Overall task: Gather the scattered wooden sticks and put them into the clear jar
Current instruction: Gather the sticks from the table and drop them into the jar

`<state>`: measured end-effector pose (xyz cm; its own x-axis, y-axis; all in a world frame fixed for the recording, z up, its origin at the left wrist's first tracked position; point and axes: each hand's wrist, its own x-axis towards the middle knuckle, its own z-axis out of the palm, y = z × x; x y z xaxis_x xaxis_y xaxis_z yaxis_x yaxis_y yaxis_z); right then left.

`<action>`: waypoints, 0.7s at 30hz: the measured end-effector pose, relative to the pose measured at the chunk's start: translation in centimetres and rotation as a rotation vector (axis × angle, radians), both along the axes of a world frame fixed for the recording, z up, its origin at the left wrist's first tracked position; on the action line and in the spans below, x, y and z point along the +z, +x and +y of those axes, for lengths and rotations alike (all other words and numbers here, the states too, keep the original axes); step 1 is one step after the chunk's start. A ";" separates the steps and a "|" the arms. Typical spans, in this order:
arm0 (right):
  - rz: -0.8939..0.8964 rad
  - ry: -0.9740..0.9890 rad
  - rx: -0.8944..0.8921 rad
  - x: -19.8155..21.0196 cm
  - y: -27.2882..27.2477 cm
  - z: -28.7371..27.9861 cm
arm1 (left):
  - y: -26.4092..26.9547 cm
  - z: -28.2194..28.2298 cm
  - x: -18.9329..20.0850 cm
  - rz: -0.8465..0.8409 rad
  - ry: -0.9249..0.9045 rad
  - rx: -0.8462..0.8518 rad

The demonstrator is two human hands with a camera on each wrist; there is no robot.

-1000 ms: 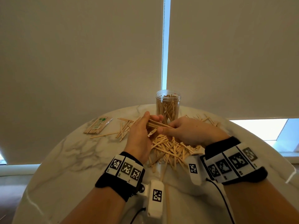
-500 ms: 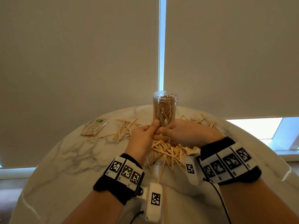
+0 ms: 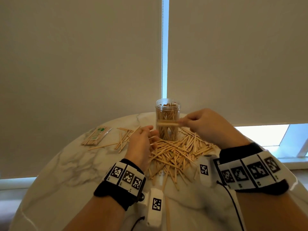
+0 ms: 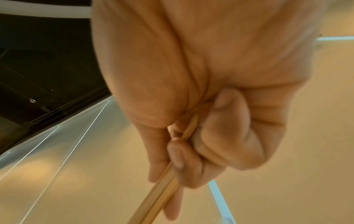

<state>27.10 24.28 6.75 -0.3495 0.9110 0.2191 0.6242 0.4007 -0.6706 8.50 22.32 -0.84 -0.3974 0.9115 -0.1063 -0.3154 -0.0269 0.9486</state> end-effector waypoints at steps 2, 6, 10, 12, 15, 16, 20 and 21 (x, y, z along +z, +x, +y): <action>0.037 0.077 -0.077 0.9 0.8 0.6 | -0.4 0.7 0.6 0.086 -0.022 -0.002; -0.103 0.153 -0.199 3.7 0.4 3.6 | -1.0 4.0 3.0 0.358 -0.057 -0.055; -0.413 0.221 -0.203 6.5 -2.2 8.1 | -0.7 7.8 4.3 0.608 -0.123 -0.170; -0.581 0.277 -0.165 7.3 -4.2 10.3 | -0.4 9.2 4.3 0.685 -0.105 -0.182; -0.852 0.294 -0.092 8.0 -7.1 12.6 | -0.2 10.6 3.5 0.698 -0.052 -0.211; -0.918 0.266 -0.067 7.9 -8.0 13.2 | -0.2 10.9 3.0 0.727 -0.031 -0.204; -1.122 0.261 0.009 6.4 -10.9 15.3 | -0.7 11.3 1.7 0.846 0.033 -0.156; -1.156 0.268 0.021 6.1 -11.3 15.6 | -0.8 11.5 1.6 0.867 0.038 -0.159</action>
<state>15.79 39.84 12.84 -0.4800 0.8757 -0.0534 0.7957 0.4602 0.3939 7.68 33.79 0.76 -0.1920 0.9598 0.2049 0.5123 -0.0801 0.8551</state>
